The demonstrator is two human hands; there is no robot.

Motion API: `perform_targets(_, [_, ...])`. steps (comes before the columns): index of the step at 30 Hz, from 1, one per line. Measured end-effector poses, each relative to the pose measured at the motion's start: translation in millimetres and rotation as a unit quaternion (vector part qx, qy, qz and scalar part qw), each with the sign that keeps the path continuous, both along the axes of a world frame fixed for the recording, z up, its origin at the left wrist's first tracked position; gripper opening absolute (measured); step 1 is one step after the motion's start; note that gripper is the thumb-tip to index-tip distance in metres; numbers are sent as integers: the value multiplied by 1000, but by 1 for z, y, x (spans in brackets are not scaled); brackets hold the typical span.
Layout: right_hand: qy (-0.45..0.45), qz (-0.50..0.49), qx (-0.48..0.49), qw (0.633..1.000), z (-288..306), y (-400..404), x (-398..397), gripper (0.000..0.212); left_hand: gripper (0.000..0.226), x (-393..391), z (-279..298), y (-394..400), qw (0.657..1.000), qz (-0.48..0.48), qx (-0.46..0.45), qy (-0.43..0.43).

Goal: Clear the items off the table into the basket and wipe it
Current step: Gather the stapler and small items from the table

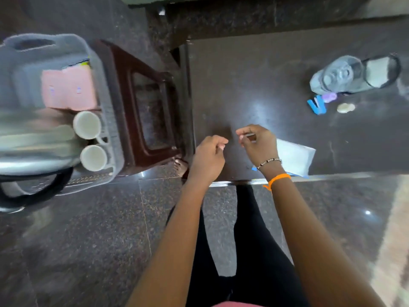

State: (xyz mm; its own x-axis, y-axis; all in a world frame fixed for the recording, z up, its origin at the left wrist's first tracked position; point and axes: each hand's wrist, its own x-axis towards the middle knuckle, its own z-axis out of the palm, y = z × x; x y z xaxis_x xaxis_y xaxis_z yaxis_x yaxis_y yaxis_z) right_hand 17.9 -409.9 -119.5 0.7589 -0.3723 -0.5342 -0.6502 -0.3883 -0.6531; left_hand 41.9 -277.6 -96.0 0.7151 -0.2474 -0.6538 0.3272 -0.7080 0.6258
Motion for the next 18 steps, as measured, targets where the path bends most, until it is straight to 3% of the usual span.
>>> perform_targets(5, [57, -86, -8, 995, -15, -84, -52, 21, 29, -32, -18, -73, 994, -78, 37, 66])
perform_targets(11, [41, -124, -79, 988, -29, -172, -72, 27, 34, -44, -35, -154, 985, -142, 44, 89])
perform_targets(18, [29, -114, -153, 981, -48, -245, -57, 43, 64, -26, -55, -241, 956, -281, 83, 13])
